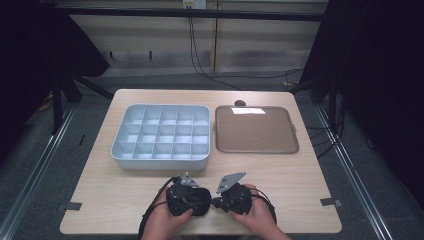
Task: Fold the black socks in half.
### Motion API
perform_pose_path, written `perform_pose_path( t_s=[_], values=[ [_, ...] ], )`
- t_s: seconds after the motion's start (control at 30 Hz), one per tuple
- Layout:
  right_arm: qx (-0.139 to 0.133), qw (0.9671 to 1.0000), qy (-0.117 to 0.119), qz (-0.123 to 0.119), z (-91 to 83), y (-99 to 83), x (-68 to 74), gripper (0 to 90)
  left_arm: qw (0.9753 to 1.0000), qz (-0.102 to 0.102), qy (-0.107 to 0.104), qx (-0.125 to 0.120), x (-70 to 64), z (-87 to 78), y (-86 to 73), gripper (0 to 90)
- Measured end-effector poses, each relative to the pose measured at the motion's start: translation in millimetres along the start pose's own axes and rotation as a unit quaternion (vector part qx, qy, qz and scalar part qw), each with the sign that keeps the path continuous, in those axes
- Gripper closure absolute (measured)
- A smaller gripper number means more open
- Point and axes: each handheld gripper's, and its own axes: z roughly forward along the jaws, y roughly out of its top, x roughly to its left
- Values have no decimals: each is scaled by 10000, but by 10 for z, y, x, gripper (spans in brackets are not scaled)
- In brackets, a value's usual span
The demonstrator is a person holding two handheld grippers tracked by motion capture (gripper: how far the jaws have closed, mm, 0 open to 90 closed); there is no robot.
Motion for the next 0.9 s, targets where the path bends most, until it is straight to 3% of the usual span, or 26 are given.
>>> perform_pose_path(
  t_s=[0.03, 0.13, 0.33, 0.5, 0.7, 0.9],
  values=[
    [-45, 9999, 26, 162, -16, 0, 0, 869, 10000, -29, 1, 13, 4, -11, 2, 747],
    [-191, 9997, 13, 156, -49, -3, -47, 868, 10000, -71, -47, -36, 4, -43, 7, 709],
    [-202, 9996, -12, 202, -86, 3, -53, 864, 9993, -199, -124, -285, 6, -209, 41, 560],
    [-292, 9994, -36, 188, -107, 28, -62, 864, 9976, -402, 80, -552, 116, -425, 21, 481],
    [-395, 9991, -49, 149, -128, 88, -71, 864, 9943, -801, 486, -505, 368, -601, -128, 456],
    [-509, 9987, 19, 32, -92, 206, -41, 865, 9904, -1059, 741, -491, 499, -674, -284, 451]
  ],
)
